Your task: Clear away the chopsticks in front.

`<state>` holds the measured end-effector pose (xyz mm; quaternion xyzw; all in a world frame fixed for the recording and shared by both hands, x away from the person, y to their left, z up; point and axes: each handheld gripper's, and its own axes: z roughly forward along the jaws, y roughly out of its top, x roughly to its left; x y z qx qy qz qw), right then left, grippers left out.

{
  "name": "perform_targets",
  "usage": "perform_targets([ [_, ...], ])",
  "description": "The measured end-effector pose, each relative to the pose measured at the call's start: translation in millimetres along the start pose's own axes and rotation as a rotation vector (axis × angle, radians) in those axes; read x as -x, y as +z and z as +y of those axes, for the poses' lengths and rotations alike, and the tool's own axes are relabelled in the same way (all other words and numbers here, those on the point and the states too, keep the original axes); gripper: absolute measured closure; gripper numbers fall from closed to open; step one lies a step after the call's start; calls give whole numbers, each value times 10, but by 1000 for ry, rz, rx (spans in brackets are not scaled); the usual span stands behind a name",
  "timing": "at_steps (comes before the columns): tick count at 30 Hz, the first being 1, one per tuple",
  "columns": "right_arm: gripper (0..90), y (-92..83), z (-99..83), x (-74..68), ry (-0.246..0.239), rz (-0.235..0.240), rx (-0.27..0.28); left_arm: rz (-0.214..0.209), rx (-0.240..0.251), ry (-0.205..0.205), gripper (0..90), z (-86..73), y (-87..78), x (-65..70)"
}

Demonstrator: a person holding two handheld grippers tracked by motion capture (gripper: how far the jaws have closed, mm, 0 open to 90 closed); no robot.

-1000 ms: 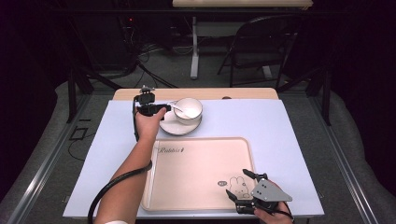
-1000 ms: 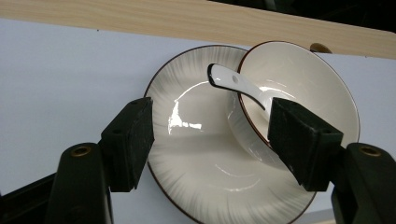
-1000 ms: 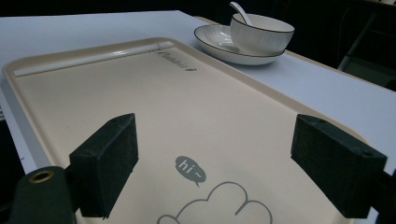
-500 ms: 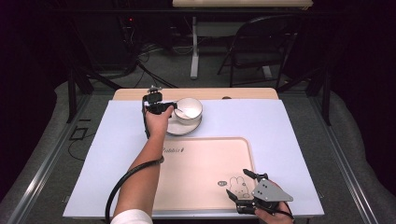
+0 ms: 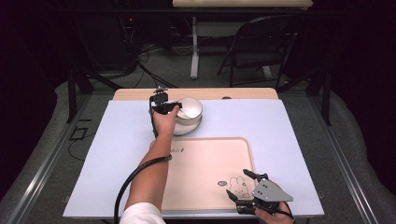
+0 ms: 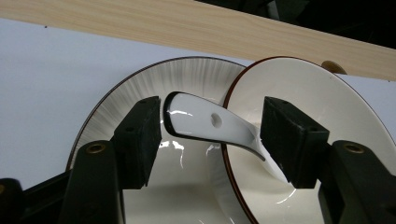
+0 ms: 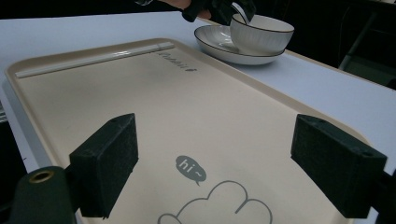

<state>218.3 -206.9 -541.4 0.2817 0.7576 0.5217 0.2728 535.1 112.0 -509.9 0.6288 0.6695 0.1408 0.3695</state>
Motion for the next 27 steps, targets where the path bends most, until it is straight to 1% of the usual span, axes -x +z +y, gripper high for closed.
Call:
perform_targets([
  [5,142,-2,2,0,3,4,3,-2,2,-1,412,-8,26,10],
  [17,142,2,3,-1,-1,4,4,-18,14,-6,479,-32,31,27],
  [20,142,2,5,1,-6,2,6,-21,14,1,492,-38,32,33],
  [24,142,3,4,-2,0,4,4,-25,18,18,537,-44,22,39],
  [27,142,4,3,-3,1,4,3,-28,13,18,554,-43,17,41],
])
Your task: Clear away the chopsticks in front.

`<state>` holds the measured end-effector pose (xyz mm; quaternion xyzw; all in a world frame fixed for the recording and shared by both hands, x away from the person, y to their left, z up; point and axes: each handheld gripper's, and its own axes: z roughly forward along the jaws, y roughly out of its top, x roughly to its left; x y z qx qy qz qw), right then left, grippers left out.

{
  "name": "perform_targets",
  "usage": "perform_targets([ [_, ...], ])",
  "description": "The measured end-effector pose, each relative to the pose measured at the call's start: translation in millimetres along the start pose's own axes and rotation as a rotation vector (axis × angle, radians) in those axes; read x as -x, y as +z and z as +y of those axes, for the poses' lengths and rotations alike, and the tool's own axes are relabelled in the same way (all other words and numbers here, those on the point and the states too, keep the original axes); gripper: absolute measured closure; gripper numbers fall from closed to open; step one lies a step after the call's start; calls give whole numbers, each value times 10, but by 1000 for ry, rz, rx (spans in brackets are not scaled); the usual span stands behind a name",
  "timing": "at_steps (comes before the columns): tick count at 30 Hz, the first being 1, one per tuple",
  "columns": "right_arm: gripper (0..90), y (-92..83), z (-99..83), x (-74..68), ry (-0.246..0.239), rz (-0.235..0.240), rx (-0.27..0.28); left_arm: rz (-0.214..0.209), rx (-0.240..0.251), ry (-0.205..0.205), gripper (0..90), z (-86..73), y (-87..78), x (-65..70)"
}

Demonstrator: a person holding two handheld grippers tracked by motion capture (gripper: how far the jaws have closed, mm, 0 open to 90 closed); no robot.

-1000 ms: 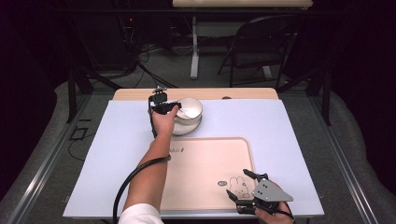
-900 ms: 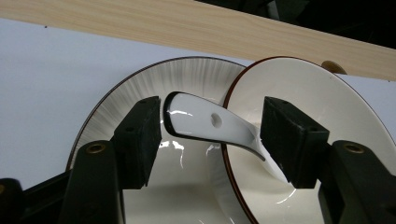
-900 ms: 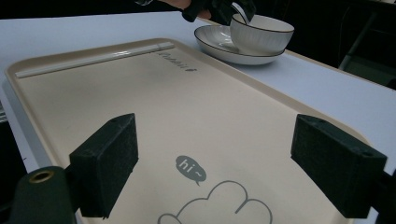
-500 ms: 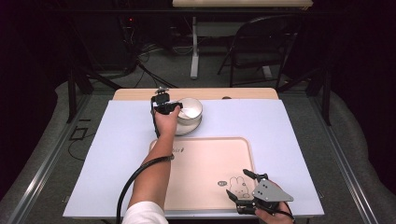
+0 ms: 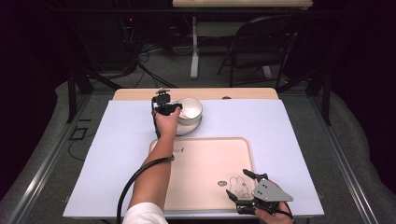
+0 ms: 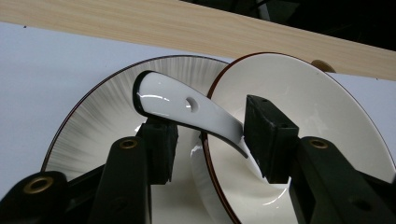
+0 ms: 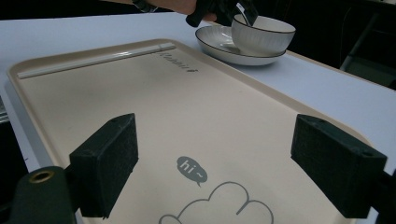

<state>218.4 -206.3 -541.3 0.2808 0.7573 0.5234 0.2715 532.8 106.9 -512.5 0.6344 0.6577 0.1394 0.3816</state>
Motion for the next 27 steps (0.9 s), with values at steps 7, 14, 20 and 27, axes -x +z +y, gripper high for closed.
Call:
perform_targets([
  [7,142,1,0,-4,1,2,-1,4,3,14,637,22,-30,-4],
  [14,142,1,0,-4,0,3,-2,-20,5,17,689,35,-44,-35],
  [20,142,2,0,-5,0,4,-3,-21,7,11,692,46,-37,-41],
  [27,142,2,0,-3,-1,7,-3,-16,4,3,655,54,11,-33],
])
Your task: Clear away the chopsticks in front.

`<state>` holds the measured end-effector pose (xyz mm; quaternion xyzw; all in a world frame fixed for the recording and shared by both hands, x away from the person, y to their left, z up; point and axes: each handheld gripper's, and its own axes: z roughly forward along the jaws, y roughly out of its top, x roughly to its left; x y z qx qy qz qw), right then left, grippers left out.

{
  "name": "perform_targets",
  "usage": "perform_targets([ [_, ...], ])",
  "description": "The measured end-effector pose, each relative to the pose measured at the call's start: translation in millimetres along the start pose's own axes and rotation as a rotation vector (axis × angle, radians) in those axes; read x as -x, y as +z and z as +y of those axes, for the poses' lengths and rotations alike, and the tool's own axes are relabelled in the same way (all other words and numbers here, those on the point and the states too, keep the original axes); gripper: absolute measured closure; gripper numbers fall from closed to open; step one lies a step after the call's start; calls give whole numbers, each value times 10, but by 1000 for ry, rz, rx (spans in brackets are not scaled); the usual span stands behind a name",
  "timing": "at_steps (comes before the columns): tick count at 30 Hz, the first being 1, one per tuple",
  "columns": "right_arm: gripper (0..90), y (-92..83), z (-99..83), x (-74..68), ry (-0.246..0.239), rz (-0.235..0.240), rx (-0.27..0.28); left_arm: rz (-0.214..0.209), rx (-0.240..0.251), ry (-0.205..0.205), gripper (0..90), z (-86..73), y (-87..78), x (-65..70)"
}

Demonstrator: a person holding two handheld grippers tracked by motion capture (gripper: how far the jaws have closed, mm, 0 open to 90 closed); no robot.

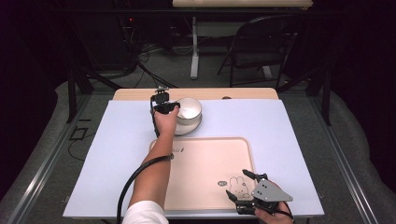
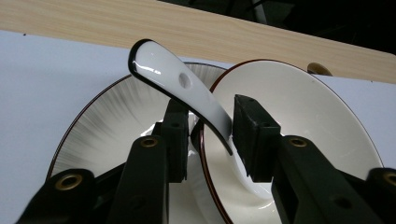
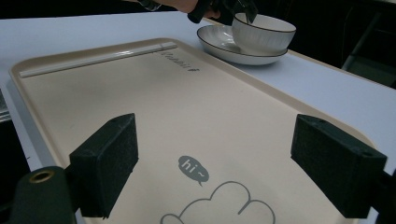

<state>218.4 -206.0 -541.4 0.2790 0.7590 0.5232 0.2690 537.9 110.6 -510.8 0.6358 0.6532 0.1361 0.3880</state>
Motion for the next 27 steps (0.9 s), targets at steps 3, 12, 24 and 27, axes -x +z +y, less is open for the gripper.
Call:
perform_targets([
  [3,142,0,0,-1,1,1,0,-11,0,-12,621,-4,30,-16],
  [12,142,-1,-1,0,1,3,-1,-15,0,-7,633,6,53,-7],
  [24,142,2,-1,-7,-2,10,-5,-28,49,-28,766,44,-24,-53],
  [27,142,2,-1,-7,-2,10,-5,-28,61,-29,780,60,-52,-59],
])
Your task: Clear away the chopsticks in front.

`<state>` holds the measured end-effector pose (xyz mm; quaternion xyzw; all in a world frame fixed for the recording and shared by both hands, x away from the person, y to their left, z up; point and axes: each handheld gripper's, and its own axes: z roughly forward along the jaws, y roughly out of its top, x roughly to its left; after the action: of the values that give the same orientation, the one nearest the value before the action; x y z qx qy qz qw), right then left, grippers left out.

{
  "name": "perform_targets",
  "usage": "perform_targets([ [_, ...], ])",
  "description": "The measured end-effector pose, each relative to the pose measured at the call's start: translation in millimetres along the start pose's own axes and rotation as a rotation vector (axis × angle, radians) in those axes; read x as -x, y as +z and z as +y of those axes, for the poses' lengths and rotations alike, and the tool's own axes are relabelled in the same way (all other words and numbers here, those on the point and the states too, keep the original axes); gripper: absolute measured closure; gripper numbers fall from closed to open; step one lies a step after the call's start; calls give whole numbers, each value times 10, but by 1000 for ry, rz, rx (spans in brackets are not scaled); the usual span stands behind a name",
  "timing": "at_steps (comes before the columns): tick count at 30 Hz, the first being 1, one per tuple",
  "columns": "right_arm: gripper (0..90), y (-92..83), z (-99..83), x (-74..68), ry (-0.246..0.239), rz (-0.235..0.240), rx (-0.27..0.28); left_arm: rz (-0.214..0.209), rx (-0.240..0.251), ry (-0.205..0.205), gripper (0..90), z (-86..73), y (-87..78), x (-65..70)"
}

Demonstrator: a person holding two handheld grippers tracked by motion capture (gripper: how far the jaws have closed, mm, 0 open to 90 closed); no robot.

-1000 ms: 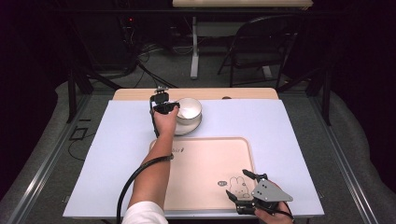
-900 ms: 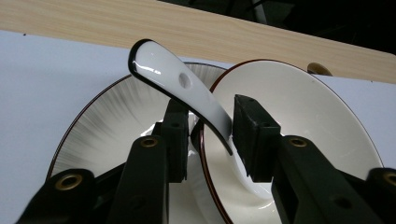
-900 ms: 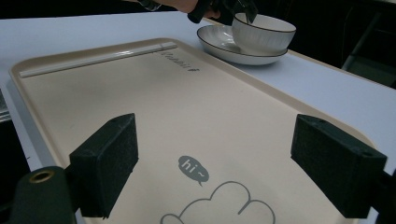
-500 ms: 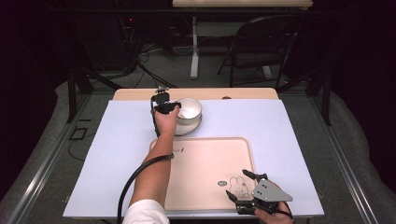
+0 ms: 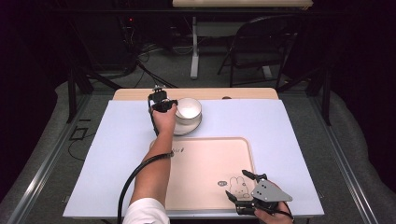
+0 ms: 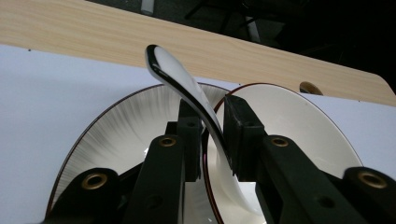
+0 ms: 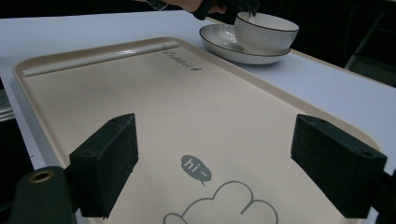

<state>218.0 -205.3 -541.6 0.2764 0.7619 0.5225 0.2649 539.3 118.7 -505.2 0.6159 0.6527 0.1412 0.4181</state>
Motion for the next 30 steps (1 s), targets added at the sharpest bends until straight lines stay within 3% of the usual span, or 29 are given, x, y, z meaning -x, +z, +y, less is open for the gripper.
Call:
perform_targets([
  [9,142,2,1,3,-11,-5,2,-12,23,20,845,65,-84,7],
  [20,142,0,2,5,-12,-4,0,-20,21,42,852,107,-141,55],
  [30,142,1,3,4,-11,-4,1,-46,32,82,852,182,-298,193],
])
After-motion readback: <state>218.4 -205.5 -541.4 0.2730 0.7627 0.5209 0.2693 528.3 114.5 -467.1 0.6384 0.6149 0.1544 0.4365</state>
